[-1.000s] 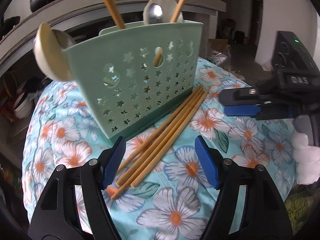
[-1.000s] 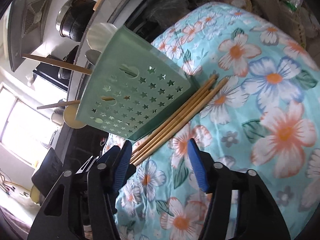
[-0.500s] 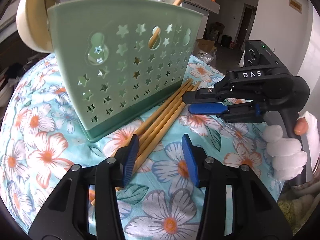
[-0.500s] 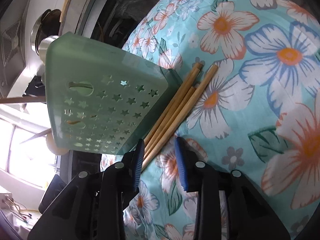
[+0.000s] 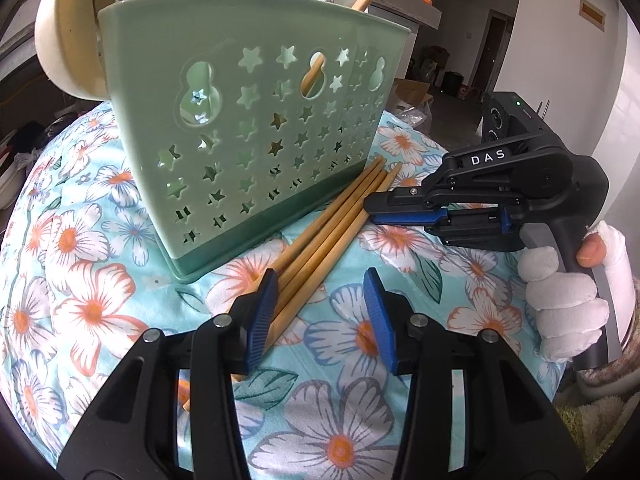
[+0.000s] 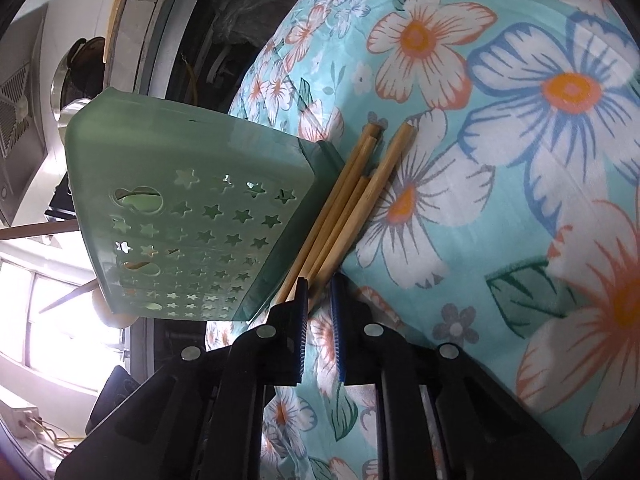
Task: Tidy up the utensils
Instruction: 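Close the left tool on a single loose wooden chopstick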
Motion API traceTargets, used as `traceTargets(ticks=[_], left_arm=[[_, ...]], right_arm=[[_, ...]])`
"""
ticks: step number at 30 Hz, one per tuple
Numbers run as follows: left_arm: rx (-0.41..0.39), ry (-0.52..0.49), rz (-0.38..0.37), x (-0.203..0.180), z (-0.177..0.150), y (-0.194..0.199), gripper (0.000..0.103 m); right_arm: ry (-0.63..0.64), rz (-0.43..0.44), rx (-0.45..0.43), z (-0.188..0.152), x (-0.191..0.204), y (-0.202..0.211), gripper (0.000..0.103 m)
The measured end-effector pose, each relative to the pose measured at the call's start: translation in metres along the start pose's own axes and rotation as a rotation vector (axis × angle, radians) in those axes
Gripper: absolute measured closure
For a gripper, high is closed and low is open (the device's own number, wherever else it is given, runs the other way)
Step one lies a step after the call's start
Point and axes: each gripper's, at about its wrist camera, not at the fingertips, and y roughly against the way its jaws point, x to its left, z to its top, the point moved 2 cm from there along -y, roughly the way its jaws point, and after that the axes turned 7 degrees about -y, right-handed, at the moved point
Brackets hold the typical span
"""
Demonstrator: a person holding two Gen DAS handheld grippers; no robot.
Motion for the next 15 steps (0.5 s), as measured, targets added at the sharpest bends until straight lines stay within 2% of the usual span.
traceTargets(ticks=[6, 7, 11, 15], left_arm=[[-0.028, 0.010, -0.011, 0.002, 0.003, 0.013, 0.060], [-0.036, 0.013, -0.020, 0.001, 0.003, 0.017, 0.060], [-0.072, 0.036, -0.043, 0.002, 0.006, 0.029, 0.060], [-0.077, 0.030, -0.019, 0.003, 0.009, 0.033, 0.060]], right_arm=[[-0.002, 0.001, 0.034, -0.001, -0.004, 0.004, 0.093], [0.005, -0.015, 0.044, -0.002, -0.005, 0.005, 0.099], [0.013, -0.032, 0.073, -0.008, -0.009, 0.008, 0.100], [0.025, -0.042, 0.082, -0.016, -0.012, 0.016, 0.100]])
